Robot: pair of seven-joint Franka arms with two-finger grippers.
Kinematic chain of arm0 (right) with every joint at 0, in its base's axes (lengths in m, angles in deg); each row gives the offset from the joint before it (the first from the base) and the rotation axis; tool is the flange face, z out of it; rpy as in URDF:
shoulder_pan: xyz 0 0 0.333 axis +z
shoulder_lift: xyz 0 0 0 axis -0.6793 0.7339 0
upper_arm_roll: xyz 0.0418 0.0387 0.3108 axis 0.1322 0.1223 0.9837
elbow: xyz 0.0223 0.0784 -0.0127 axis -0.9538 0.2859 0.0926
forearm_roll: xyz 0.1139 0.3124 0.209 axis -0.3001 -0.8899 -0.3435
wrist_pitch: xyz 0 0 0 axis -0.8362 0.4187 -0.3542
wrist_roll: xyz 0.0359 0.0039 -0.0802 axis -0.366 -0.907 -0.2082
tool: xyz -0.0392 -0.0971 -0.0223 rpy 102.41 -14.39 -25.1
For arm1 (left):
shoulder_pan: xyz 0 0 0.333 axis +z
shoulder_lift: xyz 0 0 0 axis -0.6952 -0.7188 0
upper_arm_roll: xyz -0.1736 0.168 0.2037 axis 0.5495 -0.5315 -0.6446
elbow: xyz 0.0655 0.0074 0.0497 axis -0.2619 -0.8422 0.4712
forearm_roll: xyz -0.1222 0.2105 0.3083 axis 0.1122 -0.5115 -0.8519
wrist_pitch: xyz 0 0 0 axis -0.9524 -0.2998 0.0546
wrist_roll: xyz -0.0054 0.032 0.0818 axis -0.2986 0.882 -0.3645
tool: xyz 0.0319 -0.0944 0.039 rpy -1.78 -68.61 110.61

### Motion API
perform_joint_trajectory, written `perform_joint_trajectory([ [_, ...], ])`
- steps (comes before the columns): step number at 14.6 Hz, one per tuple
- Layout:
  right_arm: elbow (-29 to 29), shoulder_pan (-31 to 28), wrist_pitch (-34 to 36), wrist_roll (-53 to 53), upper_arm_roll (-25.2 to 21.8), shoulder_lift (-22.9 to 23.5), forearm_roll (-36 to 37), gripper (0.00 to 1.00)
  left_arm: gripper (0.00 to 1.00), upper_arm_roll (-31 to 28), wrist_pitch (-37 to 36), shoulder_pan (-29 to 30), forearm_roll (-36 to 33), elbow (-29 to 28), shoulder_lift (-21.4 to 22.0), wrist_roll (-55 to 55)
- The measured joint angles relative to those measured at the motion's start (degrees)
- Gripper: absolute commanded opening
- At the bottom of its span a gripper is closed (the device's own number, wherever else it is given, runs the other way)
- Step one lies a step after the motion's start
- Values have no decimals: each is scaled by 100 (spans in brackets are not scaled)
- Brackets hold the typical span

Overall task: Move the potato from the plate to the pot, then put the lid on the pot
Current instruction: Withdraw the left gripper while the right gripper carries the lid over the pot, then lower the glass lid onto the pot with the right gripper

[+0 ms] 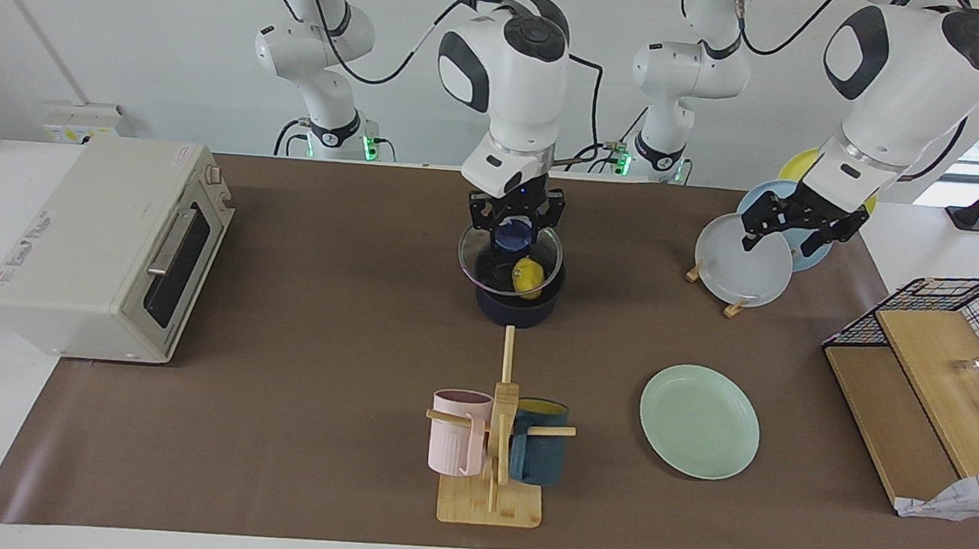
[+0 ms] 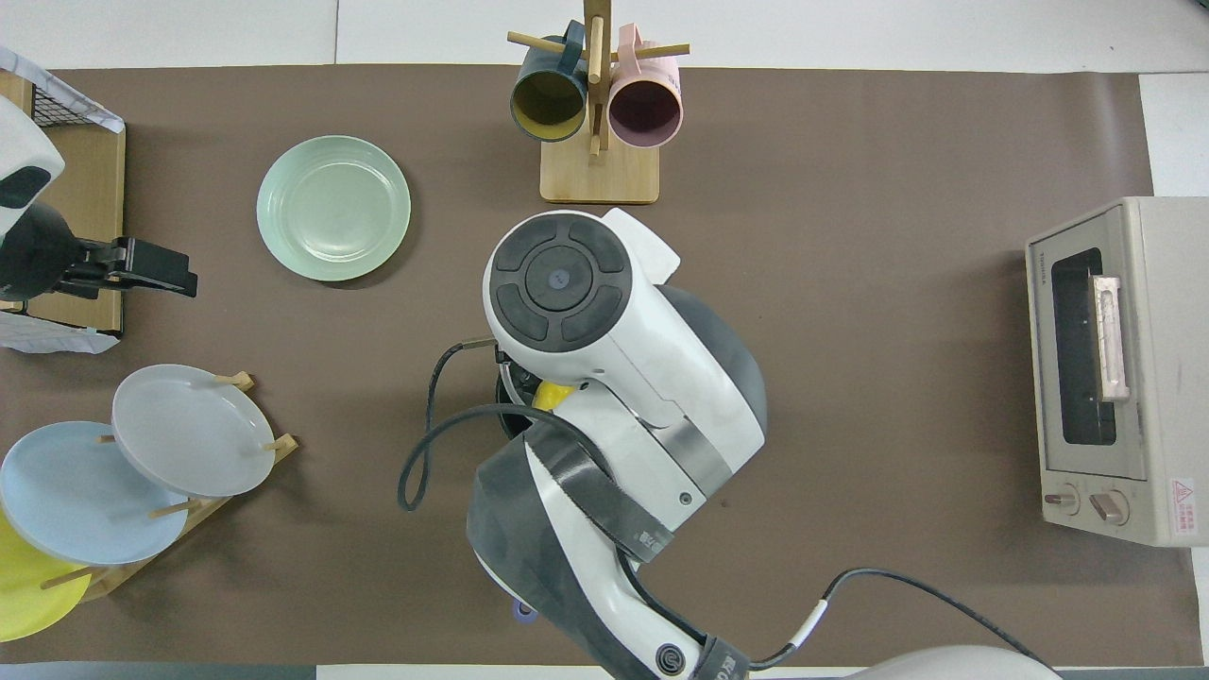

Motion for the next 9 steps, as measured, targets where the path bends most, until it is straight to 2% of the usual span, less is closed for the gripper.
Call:
perform_joint_trajectory([
  [3,294,76,-340,261,5,16,1,0,100,38,-194,-1,-67,116,0,-2],
  [6,463,374,-391,627,7,58,3,0,100,41,-479,-1,-110,355,3,-2],
  [9,558,399,-400,672,-5,68,3,0,100,39,-750,1,-127,464,3,-2],
])
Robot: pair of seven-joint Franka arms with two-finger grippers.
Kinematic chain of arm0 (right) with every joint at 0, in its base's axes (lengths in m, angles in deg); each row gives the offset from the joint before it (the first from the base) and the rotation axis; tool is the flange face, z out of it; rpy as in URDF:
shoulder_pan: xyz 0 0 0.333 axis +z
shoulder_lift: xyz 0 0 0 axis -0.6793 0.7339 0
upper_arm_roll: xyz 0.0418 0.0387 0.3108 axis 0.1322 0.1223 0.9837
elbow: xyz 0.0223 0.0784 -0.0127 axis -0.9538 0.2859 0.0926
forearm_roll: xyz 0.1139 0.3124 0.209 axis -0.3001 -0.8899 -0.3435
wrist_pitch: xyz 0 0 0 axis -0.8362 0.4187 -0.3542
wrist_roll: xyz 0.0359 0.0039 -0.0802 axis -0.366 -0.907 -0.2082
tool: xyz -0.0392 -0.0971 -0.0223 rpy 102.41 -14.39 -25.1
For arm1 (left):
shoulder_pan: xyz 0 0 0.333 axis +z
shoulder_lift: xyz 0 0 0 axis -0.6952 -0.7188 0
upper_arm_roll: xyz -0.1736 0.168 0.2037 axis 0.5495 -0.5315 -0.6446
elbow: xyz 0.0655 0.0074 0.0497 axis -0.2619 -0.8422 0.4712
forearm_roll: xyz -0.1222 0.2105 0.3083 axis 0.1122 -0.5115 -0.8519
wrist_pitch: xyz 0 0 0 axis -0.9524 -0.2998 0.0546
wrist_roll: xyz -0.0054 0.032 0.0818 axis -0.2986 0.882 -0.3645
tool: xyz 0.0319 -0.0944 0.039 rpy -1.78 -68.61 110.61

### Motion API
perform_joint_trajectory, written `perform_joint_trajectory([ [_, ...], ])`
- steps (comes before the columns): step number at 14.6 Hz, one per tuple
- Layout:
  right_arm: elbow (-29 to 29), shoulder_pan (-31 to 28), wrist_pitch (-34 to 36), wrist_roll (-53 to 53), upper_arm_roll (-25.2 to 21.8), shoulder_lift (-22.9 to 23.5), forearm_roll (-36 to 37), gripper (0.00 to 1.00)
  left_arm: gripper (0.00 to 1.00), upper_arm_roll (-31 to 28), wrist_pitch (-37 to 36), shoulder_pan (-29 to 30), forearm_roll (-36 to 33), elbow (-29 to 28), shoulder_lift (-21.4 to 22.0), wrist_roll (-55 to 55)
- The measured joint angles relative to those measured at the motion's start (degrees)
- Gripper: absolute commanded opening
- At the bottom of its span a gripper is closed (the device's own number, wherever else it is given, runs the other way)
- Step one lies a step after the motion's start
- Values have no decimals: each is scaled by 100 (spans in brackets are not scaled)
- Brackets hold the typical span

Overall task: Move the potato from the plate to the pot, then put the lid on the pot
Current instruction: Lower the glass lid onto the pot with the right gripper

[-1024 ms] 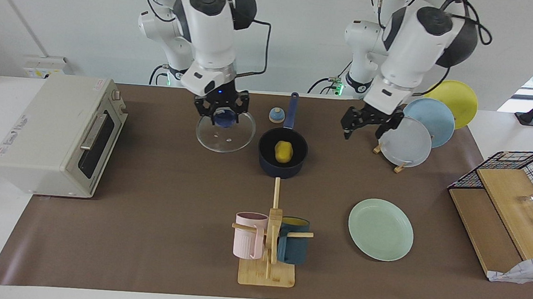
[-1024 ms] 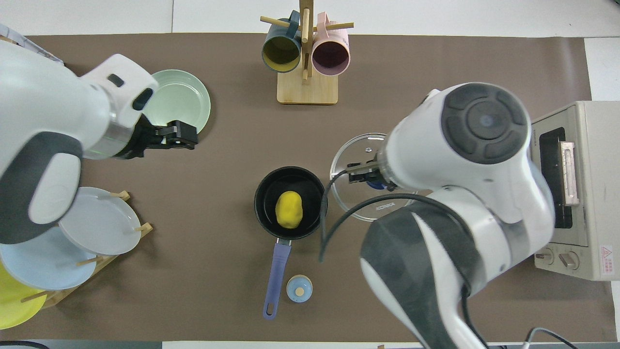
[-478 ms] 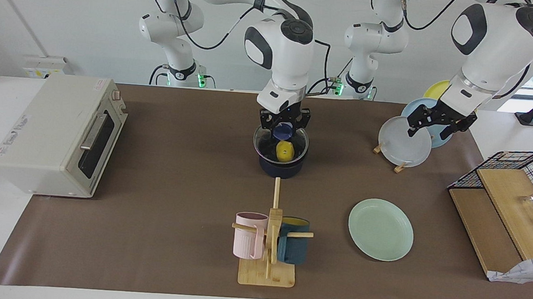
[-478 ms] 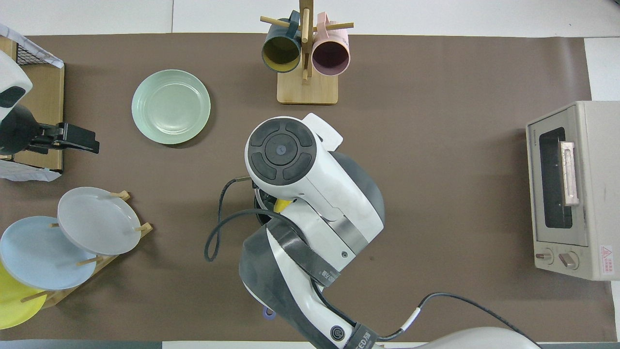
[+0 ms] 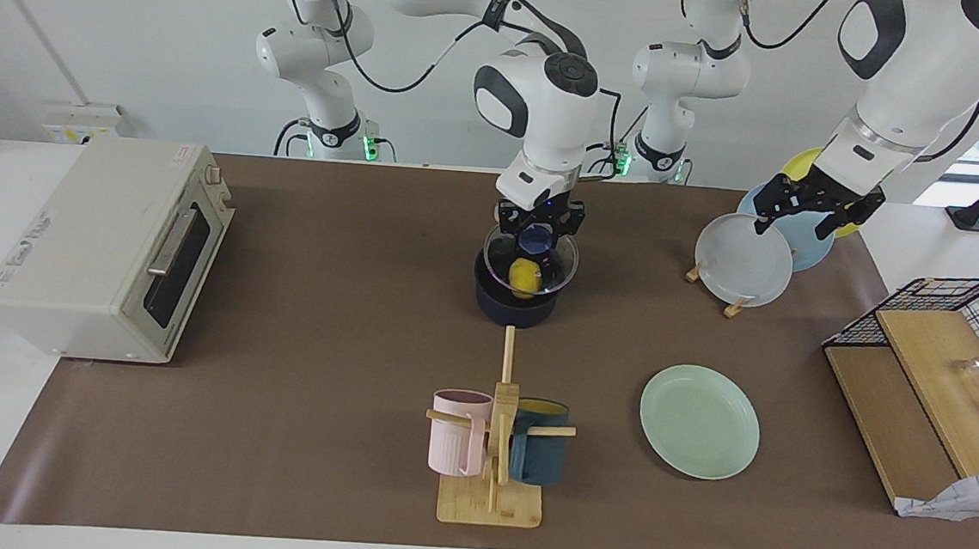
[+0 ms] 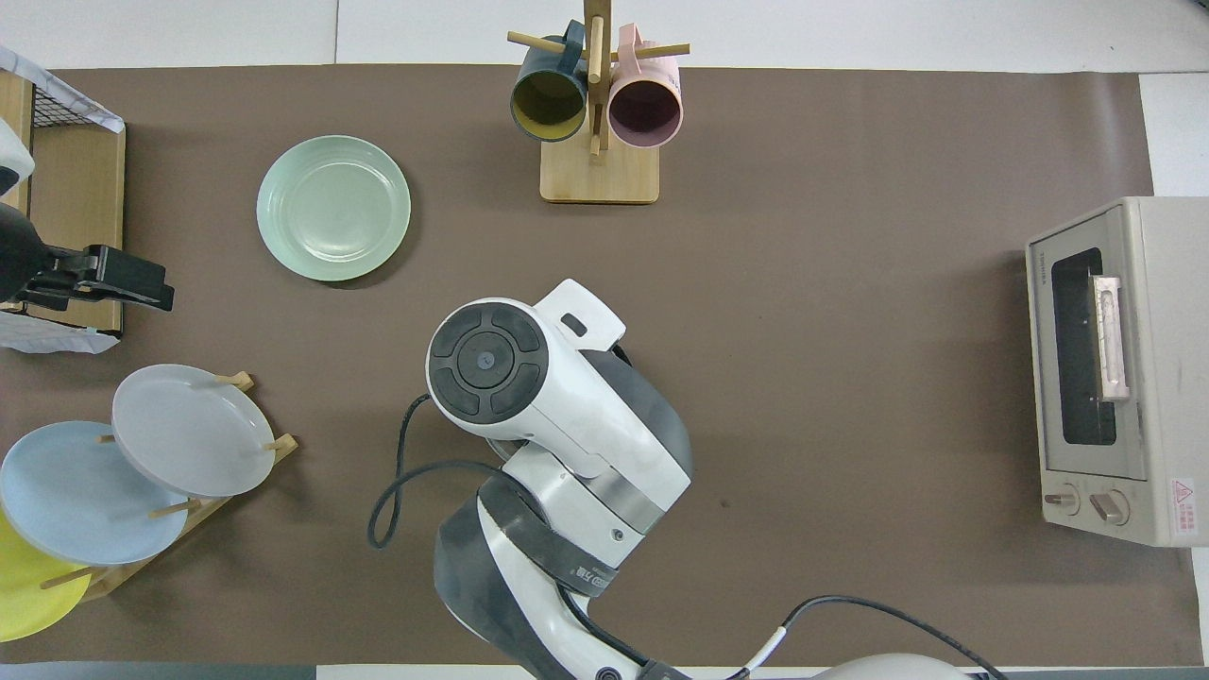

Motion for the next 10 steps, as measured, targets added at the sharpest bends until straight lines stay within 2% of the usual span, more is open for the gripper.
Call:
perform_joint_trajectory([
  [3,83,-43,-36,0,-18,-1,0,0,100,10,-323,28,-6,172,12,0],
  [10,458,-79,-569,0,-22,-56,0,0,100,82,-423,80,-6,147,110,0],
])
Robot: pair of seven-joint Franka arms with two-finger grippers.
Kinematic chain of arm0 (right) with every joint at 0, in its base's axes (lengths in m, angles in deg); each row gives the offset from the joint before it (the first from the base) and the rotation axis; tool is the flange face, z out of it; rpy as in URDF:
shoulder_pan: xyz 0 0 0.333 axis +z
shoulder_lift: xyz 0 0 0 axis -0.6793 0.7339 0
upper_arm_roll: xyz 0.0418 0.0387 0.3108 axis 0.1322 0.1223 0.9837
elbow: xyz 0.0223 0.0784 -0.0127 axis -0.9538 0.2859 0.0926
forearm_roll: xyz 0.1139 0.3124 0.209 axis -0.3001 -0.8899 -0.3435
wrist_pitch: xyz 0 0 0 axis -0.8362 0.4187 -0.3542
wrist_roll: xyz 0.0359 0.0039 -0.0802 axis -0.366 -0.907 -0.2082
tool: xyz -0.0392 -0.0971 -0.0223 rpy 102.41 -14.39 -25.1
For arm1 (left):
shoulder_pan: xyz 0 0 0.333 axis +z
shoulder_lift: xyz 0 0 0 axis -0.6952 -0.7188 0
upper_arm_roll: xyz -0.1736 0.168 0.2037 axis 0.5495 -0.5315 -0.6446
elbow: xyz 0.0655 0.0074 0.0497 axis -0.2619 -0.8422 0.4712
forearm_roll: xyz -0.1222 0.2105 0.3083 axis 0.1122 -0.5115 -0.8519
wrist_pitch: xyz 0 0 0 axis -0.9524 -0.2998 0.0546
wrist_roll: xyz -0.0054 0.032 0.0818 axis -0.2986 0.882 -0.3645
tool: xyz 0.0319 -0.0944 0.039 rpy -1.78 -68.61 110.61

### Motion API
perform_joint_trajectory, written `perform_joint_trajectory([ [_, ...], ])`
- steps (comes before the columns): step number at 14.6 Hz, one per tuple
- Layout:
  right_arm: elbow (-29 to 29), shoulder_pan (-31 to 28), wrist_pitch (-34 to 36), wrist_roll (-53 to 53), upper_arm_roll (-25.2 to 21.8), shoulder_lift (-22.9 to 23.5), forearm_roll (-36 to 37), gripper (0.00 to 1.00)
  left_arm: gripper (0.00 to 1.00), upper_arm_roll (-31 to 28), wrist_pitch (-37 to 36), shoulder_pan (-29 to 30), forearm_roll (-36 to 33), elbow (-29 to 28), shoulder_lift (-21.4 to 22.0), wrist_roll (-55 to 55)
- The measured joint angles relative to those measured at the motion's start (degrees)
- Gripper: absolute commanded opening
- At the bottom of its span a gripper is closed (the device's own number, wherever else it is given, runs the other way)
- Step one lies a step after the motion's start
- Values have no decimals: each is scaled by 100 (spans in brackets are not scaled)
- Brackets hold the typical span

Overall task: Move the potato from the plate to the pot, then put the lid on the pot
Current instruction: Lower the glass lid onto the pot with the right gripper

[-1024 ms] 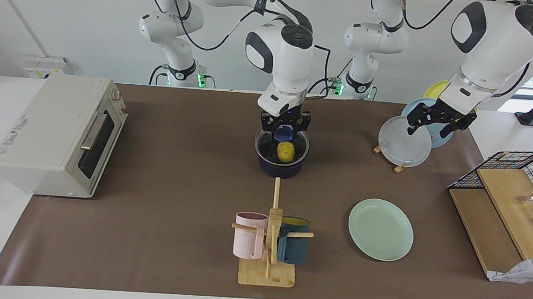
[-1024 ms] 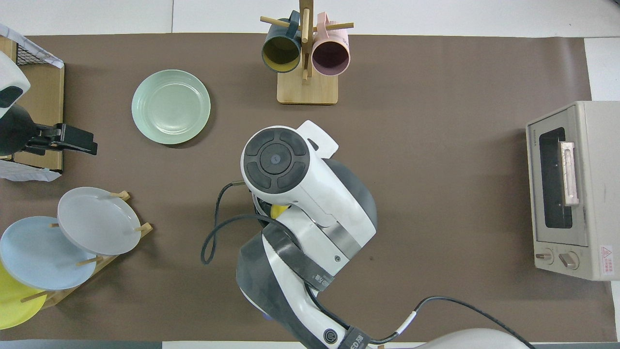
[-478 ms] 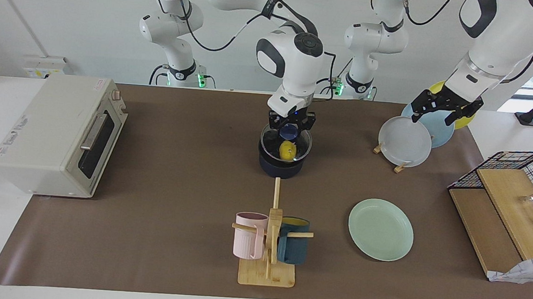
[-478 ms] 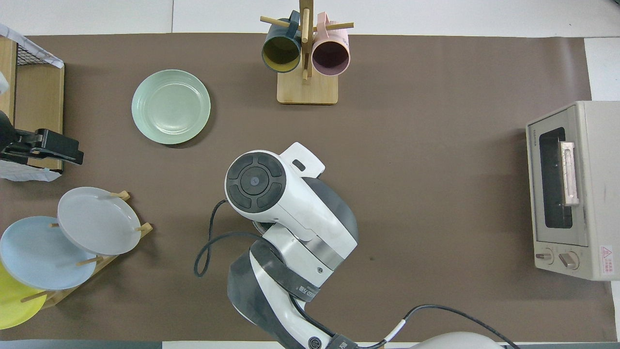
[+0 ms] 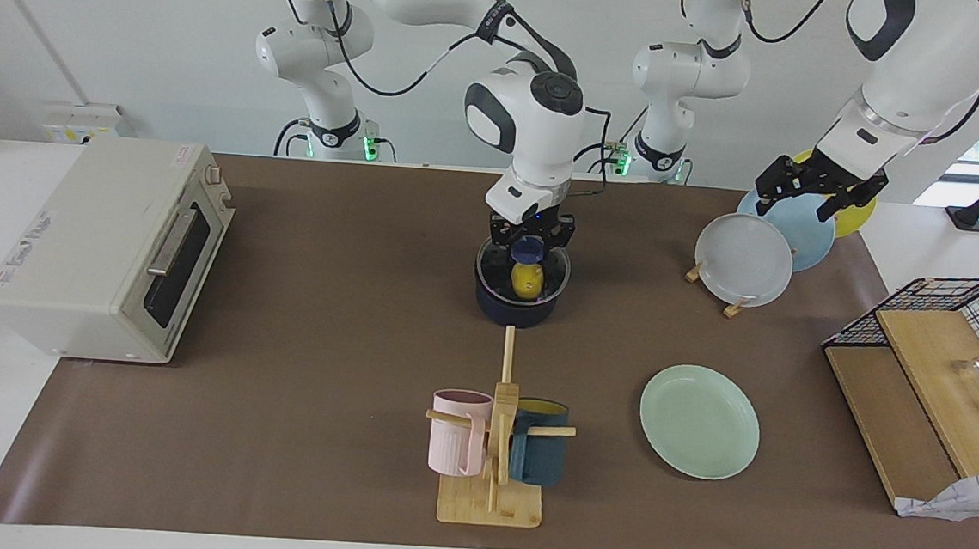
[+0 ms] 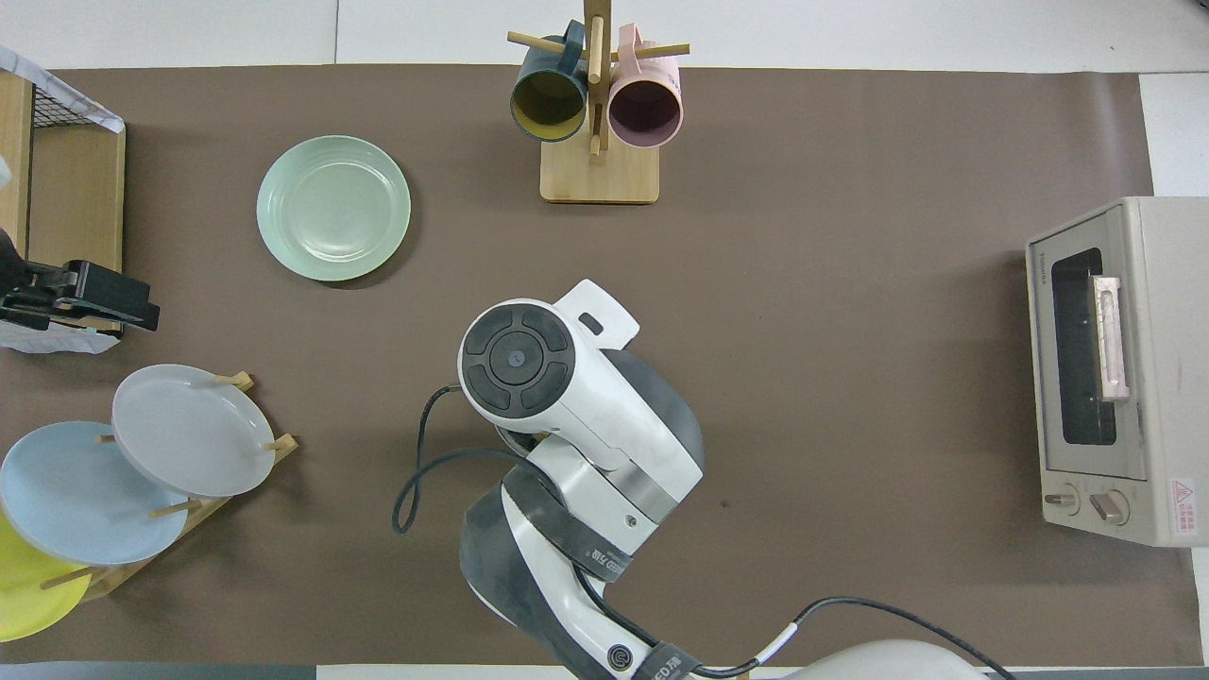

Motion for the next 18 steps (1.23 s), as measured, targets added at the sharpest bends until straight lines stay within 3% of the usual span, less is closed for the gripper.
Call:
perform_joint_trajectory([
  [18,359,4,-163,0,0,-153,3,0,100,-2,156,59,-63,-74,76,-82],
])
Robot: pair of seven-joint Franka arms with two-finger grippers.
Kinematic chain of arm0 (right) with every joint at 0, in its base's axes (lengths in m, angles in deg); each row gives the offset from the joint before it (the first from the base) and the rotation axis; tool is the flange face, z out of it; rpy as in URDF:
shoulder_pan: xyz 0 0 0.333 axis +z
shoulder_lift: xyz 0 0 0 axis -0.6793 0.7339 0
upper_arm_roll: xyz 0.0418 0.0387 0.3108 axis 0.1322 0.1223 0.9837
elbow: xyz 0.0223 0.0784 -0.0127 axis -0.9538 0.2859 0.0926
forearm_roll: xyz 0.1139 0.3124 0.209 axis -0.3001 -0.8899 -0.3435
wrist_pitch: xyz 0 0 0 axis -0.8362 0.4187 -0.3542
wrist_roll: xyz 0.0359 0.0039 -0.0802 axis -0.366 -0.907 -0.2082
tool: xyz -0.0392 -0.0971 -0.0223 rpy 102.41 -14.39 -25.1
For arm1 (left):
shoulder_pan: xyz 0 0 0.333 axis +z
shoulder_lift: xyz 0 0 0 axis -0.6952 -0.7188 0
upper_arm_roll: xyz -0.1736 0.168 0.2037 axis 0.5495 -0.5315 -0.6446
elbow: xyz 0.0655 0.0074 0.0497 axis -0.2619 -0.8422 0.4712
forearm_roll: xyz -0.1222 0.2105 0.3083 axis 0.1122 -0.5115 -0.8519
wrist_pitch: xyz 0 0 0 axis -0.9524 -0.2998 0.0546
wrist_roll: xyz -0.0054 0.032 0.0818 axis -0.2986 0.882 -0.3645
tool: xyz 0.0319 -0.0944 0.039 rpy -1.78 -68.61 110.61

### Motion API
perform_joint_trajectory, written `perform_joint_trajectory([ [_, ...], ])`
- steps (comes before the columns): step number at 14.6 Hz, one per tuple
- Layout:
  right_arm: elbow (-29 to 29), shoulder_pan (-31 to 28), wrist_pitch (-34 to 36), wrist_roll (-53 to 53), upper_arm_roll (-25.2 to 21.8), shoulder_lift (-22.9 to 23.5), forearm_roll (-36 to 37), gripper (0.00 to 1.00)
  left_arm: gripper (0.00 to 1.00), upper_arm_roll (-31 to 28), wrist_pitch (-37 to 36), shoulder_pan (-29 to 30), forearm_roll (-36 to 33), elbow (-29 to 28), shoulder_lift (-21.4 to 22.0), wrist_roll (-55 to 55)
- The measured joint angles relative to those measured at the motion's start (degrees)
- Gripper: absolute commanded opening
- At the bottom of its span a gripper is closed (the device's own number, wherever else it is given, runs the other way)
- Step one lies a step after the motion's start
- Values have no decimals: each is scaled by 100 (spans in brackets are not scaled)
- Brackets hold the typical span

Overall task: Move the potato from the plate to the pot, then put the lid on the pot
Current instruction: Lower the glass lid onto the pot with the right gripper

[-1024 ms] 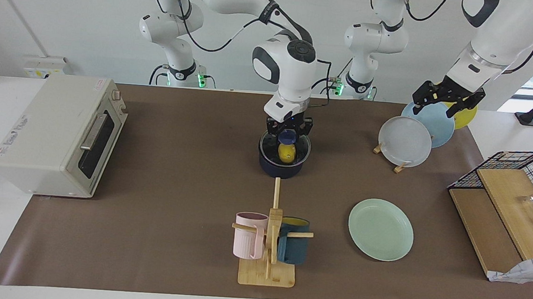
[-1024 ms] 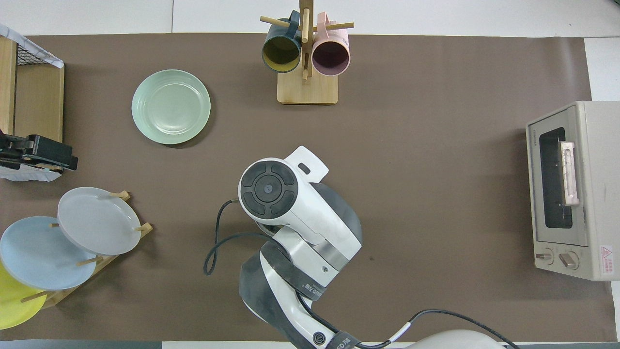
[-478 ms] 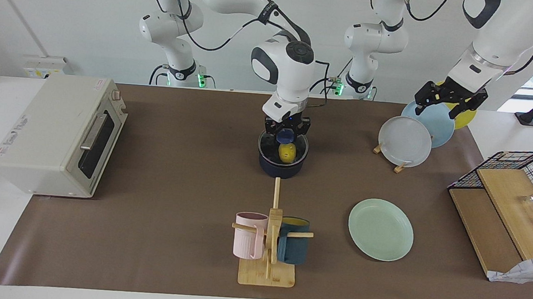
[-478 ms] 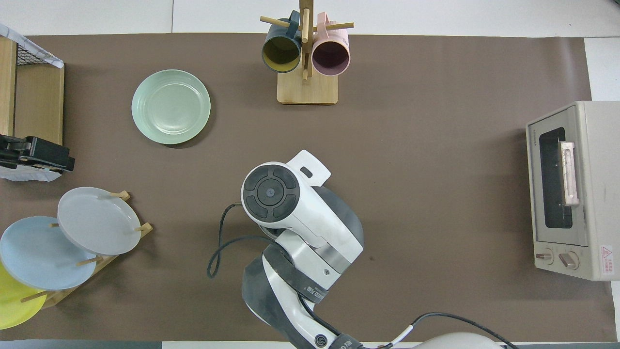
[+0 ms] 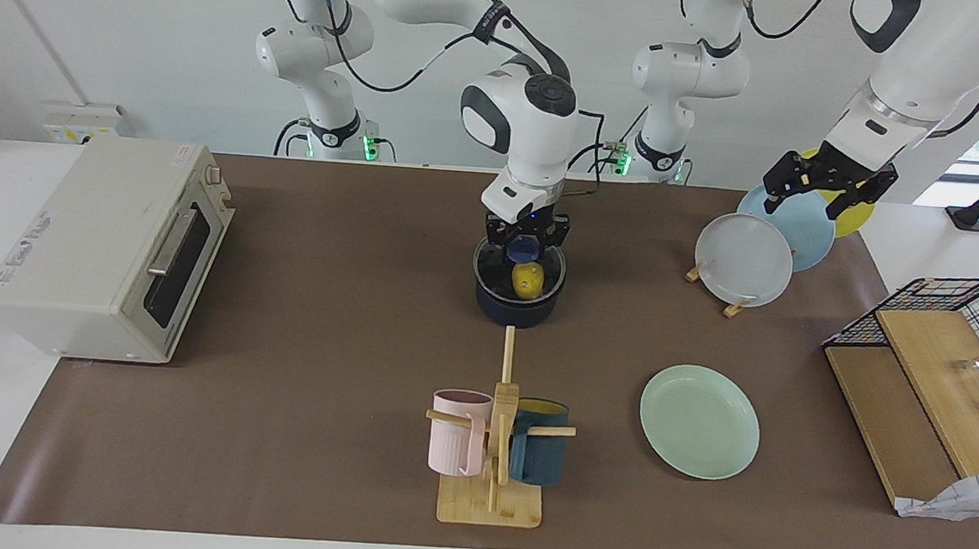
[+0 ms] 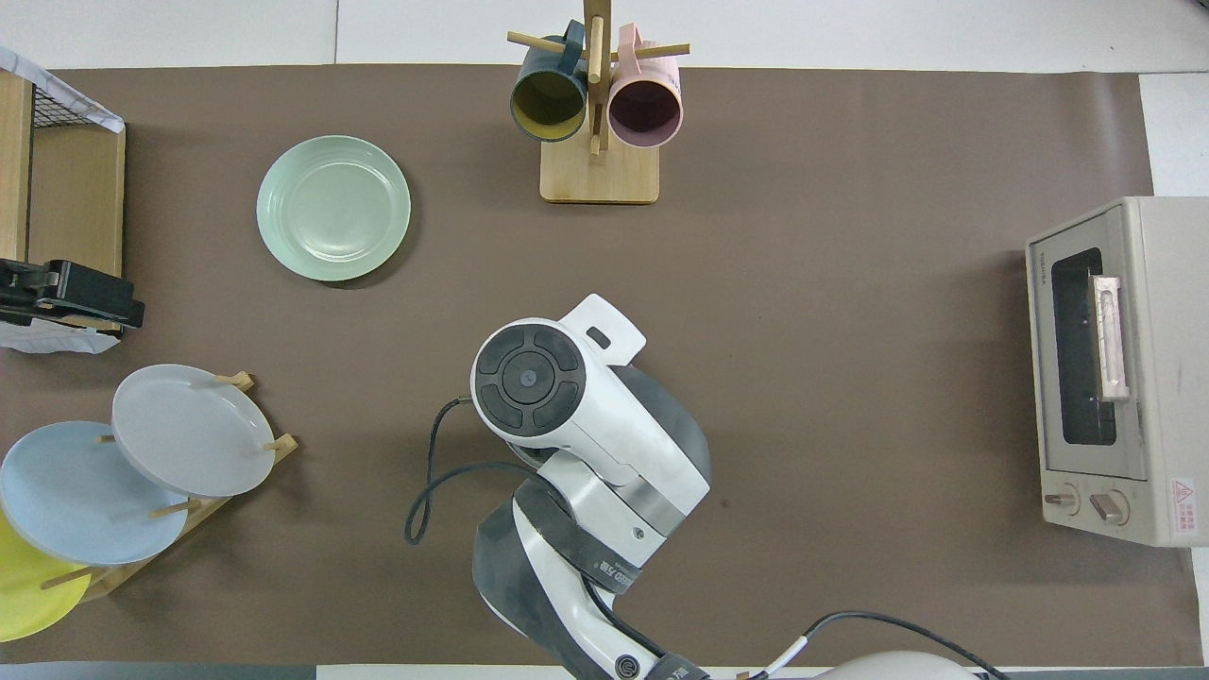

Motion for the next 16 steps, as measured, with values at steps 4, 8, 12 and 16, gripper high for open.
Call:
perform_joint_trajectory([
  [4,104,3,-200,0,0,-28,3,0,100,-17,5,8,-1,0,15,12],
  [8,166,3,-227,0,0,-76,3,0,100,-22,9,10,-2,0,18,12],
  [12,179,5,-238,-1,2,-82,48,0,100,-19,9,10,-2,0,18,12],
  [16,195,7,-274,-20,5,-84,154,0,100,-21,9,10,-2,0,18,12],
])
